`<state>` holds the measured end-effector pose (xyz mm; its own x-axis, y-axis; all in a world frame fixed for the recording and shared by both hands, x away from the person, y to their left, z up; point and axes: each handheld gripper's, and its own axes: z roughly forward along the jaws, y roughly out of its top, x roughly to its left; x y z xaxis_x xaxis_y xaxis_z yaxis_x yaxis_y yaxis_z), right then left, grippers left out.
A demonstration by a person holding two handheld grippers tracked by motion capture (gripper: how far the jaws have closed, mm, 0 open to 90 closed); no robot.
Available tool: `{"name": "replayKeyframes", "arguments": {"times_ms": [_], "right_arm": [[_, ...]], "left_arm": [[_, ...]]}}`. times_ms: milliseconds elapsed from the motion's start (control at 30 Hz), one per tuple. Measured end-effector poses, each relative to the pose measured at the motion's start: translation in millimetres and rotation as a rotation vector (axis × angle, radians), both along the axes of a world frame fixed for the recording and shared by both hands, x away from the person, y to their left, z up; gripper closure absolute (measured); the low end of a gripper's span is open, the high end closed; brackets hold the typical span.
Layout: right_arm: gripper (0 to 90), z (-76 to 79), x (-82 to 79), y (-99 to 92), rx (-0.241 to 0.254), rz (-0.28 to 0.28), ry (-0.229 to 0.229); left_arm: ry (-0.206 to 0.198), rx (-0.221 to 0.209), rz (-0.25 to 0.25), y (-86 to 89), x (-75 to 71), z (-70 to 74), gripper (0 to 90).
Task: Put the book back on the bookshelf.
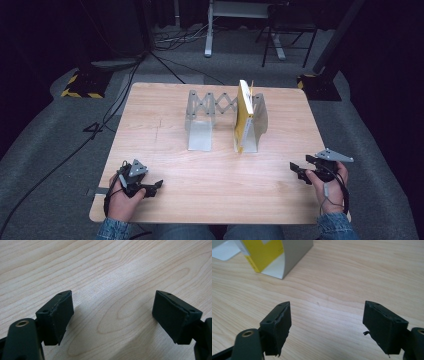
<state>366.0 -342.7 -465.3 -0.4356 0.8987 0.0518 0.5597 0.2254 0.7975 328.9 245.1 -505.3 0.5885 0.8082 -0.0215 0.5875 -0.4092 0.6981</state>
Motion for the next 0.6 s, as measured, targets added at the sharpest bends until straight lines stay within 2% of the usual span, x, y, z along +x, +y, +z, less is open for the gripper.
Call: {"name": "replayKeyframes", "arguments": {"times_ms": [167, 600], "right_arm": [[22.0, -11.9, 1.7, -10.2, -0.012, -0.018, 0.033], [18.7, -34.9, 1.7, -14.7, -0.072, 0.005, 0.044]], "left_arm": [[0.002, -0.002, 0.0, -0.1, -0.1, 0.0, 17.8], [0.0, 0.003, -0.005, 0.4, 0.6, 0.1, 17.7]]}}
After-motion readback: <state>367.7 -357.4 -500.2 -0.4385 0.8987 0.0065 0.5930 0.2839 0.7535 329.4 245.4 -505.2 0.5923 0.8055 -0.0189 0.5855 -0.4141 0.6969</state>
